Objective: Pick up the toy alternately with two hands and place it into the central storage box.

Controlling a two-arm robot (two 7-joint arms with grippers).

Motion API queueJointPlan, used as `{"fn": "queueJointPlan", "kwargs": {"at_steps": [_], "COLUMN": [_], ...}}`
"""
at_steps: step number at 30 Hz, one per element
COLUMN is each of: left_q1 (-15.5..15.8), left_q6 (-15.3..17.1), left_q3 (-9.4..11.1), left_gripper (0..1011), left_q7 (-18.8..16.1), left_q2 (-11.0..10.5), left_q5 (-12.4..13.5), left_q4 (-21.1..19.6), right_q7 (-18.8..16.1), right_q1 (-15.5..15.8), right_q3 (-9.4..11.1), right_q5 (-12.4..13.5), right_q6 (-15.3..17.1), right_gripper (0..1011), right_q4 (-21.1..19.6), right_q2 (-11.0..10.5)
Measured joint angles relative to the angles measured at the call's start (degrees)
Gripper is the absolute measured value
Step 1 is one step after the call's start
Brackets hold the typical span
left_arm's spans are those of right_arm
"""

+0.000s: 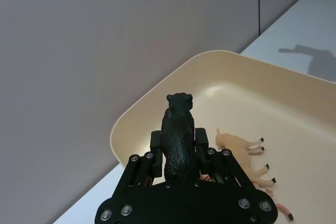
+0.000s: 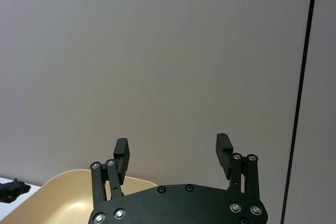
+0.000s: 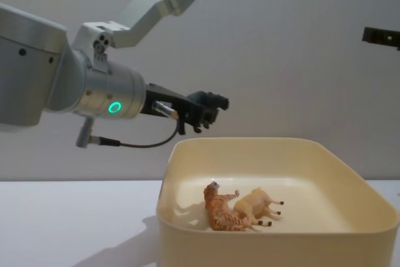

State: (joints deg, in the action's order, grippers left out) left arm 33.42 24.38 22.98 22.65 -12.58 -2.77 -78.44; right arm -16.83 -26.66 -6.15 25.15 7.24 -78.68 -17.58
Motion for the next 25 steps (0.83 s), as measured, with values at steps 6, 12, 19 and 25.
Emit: {"fn": "queueJointPlan", "kwargs": {"at_steps": [6,12,19,25], "left_q1": [0.6,0.9,1.1,1.3], "left_q6": [0.5,0.9,1.1,1.2], "left_q3": [0.6,0.9,1.1,1.2], "left_gripper": [499,661,906,1001], "left_q7": [2.6,4.0,5.0,5.5], "left_q2": [0.4,0.7,0.8,0.9], "left_q5": [0.7,1.1,1.3,1.5], "left_q4": [0.5,0.8,1.0,1.1], "right_q7": [0.0,0.0,0.0,0.0], "right_q1": [0.0,0.0,0.0,0.0], "right_q3": [0.0,0.0,0.0,0.0], "right_q5": [0.0,0.0,0.0,0.0], "right_q6": [0.0,0.0,0.0,0.0], "right_gripper": [1001,1001,1001,1001], "right_q4": [0.0,0.0,0.0,0.0], "right_q2": [0.0,0.0,0.0,0.0]}}
